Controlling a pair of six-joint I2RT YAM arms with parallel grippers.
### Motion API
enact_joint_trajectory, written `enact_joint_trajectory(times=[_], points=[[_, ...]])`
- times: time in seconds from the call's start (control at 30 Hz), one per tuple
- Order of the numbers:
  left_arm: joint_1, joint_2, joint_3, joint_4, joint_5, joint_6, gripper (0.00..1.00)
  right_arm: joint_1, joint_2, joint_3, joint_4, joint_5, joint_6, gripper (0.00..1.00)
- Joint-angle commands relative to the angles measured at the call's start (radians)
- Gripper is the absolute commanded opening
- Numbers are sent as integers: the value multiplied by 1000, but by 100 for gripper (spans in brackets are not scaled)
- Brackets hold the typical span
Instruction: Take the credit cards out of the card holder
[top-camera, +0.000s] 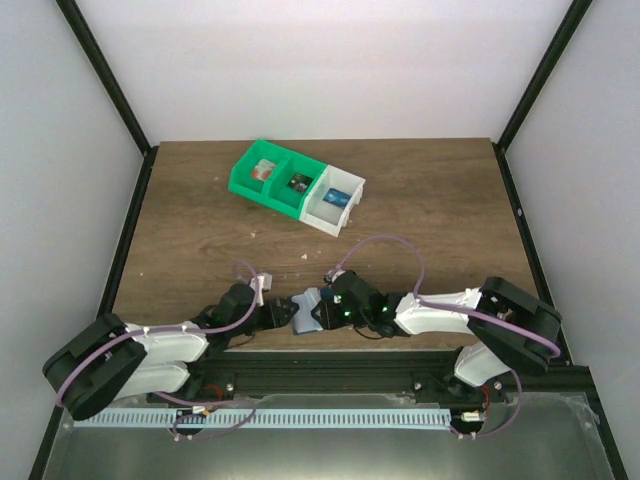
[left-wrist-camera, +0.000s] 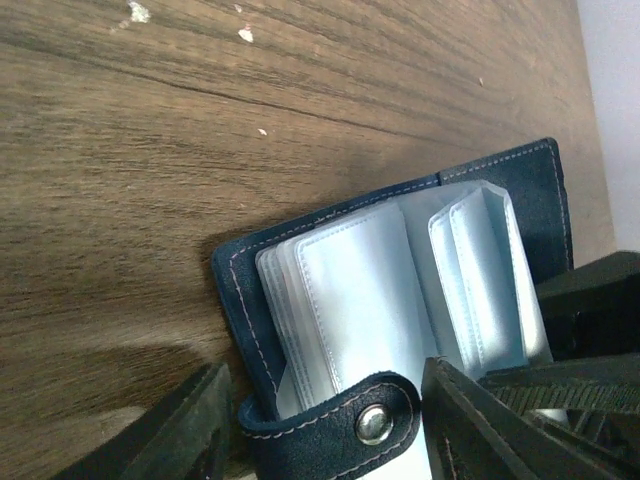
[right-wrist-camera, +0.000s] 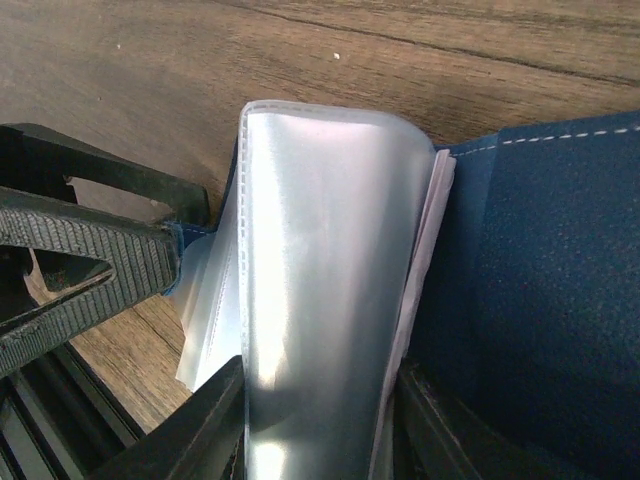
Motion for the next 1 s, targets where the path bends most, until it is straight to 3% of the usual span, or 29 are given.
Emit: enact_joint_trajectory(times=[0.0,0.13,0.23,0.4,0.57,0.73,0.97], points=[[-16,19,-7,-43,-15,-20,50,-4,-16,-10,31,-2,6,38],[-18,4,-14,-46,-17,-31,18,-5,-36,-14,12,18,9,42],[-18,-72,-18,-66,-20,-33,0,-5,-64,-5,-41,56,1,48],[-18,-263,-18,-104,-4,-38,0,-4,-128,50,-244,202,-19,57],[-18,-388,-25,-131,-9,-38,0,-2,-203,118,-426,283,-38,52],[-18,-354,-44,-138,-36,-27,0,17,-277,116,-296,114,-120,47],[-18,-296,-51,-195,-75,-12,0,17,-136,119,-191,83,-128,39]])
